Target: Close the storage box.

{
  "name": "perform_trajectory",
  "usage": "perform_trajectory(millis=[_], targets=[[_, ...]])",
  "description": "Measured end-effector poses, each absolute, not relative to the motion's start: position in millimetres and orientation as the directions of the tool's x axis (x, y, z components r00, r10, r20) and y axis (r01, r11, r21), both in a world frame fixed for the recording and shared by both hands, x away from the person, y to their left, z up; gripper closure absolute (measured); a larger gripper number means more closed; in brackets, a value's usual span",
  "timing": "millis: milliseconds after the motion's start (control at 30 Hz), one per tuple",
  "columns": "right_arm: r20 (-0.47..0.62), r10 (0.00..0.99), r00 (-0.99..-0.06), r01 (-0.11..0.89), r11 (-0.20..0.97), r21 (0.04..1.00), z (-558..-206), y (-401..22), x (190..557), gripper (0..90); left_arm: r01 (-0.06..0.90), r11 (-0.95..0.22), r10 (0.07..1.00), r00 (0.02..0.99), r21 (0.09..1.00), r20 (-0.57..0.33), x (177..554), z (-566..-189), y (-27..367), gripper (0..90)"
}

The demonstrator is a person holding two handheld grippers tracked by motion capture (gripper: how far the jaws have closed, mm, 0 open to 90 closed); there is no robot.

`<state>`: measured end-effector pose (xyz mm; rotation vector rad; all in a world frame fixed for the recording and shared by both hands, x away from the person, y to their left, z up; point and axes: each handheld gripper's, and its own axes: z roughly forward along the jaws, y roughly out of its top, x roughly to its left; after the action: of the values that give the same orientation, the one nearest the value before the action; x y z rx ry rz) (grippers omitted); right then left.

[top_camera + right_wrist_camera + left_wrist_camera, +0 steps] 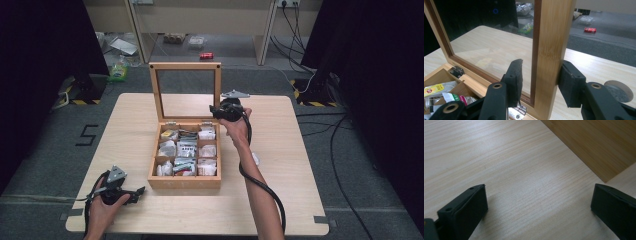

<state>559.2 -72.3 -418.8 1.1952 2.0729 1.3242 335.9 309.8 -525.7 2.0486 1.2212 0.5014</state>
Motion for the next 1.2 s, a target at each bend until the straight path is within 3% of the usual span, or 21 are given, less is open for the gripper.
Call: perform_trajectory(millis=[333,1200], targets=[[0.075,0.823,-0.564,0.407,0.197,0.892,-420,-75,554,61.6,0.609,-0.32,0.875,0.483,0.726,-0.02,336,-526,310,0.0],[0.044,0.807,-0.588,0.352,0.207,0.913,-421,-78,533,58.6,0.608,-0.32,0.875,0.483,0.726,-0.019,336,-526,310,0.0]])
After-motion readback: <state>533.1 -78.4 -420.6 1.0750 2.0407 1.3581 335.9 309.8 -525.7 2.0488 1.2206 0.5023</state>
